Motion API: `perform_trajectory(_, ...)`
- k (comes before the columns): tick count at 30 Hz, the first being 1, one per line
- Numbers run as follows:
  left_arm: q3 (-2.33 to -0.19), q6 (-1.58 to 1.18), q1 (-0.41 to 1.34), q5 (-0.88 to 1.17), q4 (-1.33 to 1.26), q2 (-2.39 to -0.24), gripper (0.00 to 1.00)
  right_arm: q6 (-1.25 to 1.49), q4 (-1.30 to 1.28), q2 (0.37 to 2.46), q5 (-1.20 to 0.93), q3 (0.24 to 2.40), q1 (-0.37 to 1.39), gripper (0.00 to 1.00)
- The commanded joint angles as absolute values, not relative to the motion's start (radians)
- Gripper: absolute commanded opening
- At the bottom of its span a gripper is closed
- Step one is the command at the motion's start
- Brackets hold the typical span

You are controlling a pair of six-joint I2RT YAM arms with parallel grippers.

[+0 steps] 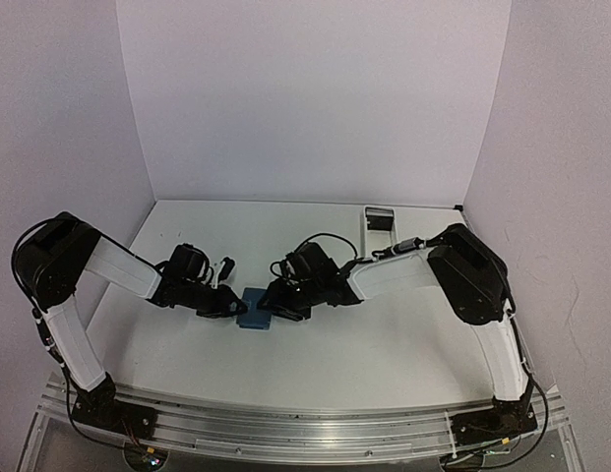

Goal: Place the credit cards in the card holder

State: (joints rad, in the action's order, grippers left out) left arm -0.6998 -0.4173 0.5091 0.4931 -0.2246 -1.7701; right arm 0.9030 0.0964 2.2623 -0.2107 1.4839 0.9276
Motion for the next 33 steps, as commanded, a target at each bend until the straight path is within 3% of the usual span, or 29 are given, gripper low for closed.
perform_trajectory(1, -0.667, -0.399, 0.511, 0.458, -0.228, -1.81, 0.01, 0.987, 0.223, 2.286, -0.303, 1.356, 0.911, 0.49)
perform_trajectory(19, -0.578, -0.17, 0.449, 0.844, -0.537, -1.736, 0.0, 0.885, 0.429, 2.315, -0.441, 1.286, 0.856, 0.51)
perform_trajectory(22, -0.58, -0.206, 0.449, 0.857, -0.571, -1.758, 0.0, 0.953, 0.555, 2.355, -0.515, 1.286, 0.86, 0.41)
perform_trajectory(27, -0.593, -0.198, 0.448, 0.848, -0.542, -1.763, 0.0, 0.953, 0.608, 2.3, -0.51, 1.254, 0.86, 0.05)
perform_trajectory(29, -0.595, -0.188, 0.448, 0.846, -0.524, -1.762, 0.0, 0.946, 0.608, 2.269, -0.516, 1.252, 0.86, 0.0)
perform_trajectory(33, -0.605, -0.217, 0.446, 0.805, -0.473, -1.757, 0.0, 0.961, 0.606, 2.204, -0.488, 1.231, 0.86, 0.0)
